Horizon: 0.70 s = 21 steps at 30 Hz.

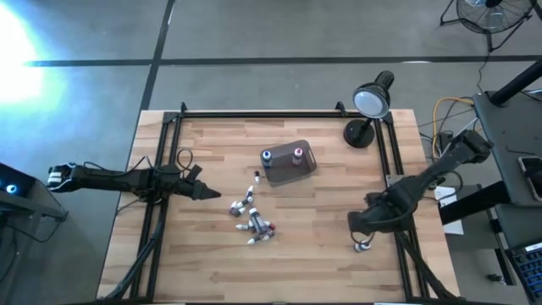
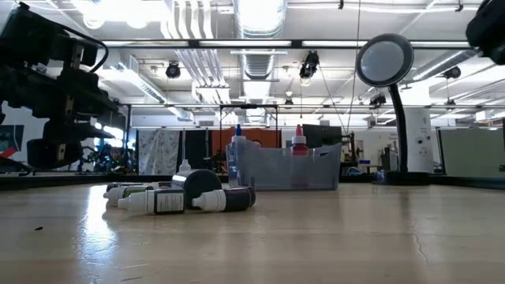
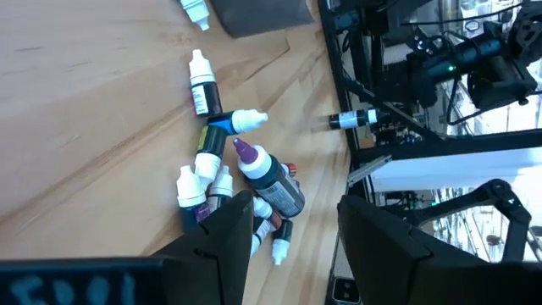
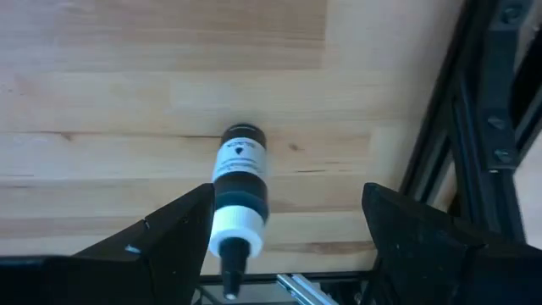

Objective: Pick & Place food coloring
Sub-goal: Put the big black food coloring bottle into the black bin

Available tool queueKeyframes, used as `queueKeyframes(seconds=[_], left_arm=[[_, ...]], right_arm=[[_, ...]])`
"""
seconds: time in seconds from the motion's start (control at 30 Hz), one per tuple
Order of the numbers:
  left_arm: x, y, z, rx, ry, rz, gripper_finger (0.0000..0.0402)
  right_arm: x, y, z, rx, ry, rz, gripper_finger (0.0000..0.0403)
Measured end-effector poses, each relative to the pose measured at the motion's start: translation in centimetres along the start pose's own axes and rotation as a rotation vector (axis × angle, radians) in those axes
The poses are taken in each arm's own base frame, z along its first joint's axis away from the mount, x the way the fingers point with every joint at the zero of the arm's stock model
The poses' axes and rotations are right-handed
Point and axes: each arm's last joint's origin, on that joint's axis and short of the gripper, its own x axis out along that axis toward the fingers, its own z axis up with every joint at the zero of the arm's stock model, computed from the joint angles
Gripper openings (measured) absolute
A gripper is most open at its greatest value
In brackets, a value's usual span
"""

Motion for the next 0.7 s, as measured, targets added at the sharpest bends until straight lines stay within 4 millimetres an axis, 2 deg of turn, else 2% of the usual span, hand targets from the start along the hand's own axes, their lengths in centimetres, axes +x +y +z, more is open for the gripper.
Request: queueKeyframes(seconds=[0.17, 0.4, 0.7], left_arm=[[0.0, 0.0, 0.0, -0.037, 0.001, 0.000, 0.0151], [0.0, 0.0, 0.0, -0.060, 0.004, -0.001, 0.0151], [0.0, 0.0, 0.0, -0.065, 0.004, -0.001, 0.0151]], right_arm=[[0.0, -0.4, -0.3, -0.016, 0.026, -0.003, 0.0297], [1.0, 1.0, -1.0, -0.049, 0.083, 0.087, 0.0296], [2.9, 1.6, -1.8, -0.060, 0.056, 0.004, 0.0288]])
